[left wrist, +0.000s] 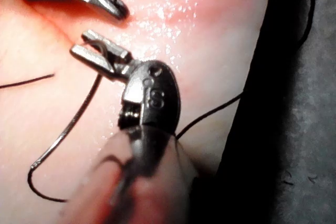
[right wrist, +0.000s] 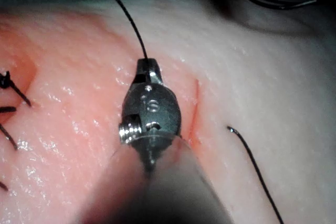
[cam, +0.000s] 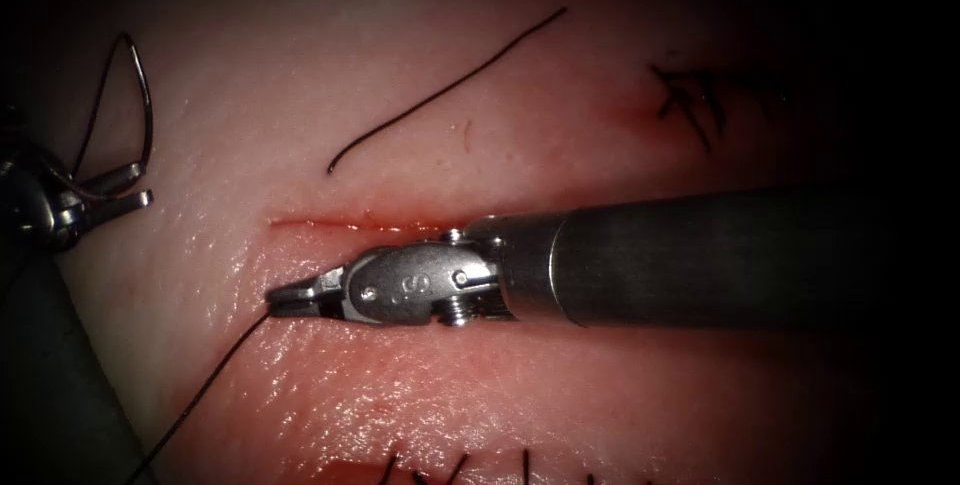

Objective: Wound Closure
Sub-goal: Pull the string through the cut with the right gripper

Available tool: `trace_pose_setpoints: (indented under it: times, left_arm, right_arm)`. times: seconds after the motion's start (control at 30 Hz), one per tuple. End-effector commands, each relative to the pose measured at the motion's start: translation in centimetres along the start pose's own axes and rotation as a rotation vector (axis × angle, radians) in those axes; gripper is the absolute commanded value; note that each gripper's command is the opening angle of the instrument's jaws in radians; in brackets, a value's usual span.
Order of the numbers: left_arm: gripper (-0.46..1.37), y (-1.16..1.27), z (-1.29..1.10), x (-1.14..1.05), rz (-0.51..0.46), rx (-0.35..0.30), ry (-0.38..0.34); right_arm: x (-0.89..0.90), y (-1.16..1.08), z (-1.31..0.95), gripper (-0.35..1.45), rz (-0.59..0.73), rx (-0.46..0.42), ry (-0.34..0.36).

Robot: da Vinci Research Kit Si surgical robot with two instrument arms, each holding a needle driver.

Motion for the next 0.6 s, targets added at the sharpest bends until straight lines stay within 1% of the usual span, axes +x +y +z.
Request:
trace_pose_setpoints:
  times: [0.03, 0.17, 0.2, 0.27, 0.33, 0.5, 0.6]
  left_arm:
    - [-0.35, -0.01, 0.0, 0.0, 0.0, -0.011, 0.0]
    - [-0.35, 0.0, 0.01, 0.0, 0.0, -0.011, 0.0]
    - [-0.35, 0.0, 0.01, 0.0, 0.0, -0.011, 0.0]
    - [-0.35, 0.0, 0.01, 0.0, 0.0, -0.011, 0.0]
    - [-0.35, 0.0, 0.02, 0.0, 0.0, -0.01, 0.0]
    - [-0.35, 0.01, 0.01, 0.0, 0.0, -0.011, 0.001]
    - [-0.35, 0.01, 0.02, 0.0, 0.0, -0.011, 0.001]
  right_arm:
    - [0.01, -0.04, -0.03, -0.35, -0.005, 0.006, 0.001]
    - [0.13, -0.32, -0.14, -0.35, -0.016, 0.05, -0.005]
    - [0.14, -0.34, -0.15, -0.35, -0.017, 0.051, -0.004]
    - [0.24, -0.52, -0.19, -0.35, -0.023, 0.064, 0.0]
    - [0.31, -0.62, -0.2, -0.35, -0.027, 0.069, 0.003]
    - [0.6, -0.92, -0.18, -0.35, -0.032, 0.098, 0.019]
    - [0.82, -1.12, -0.13, -0.35, -0.04, 0.12, 0.031]
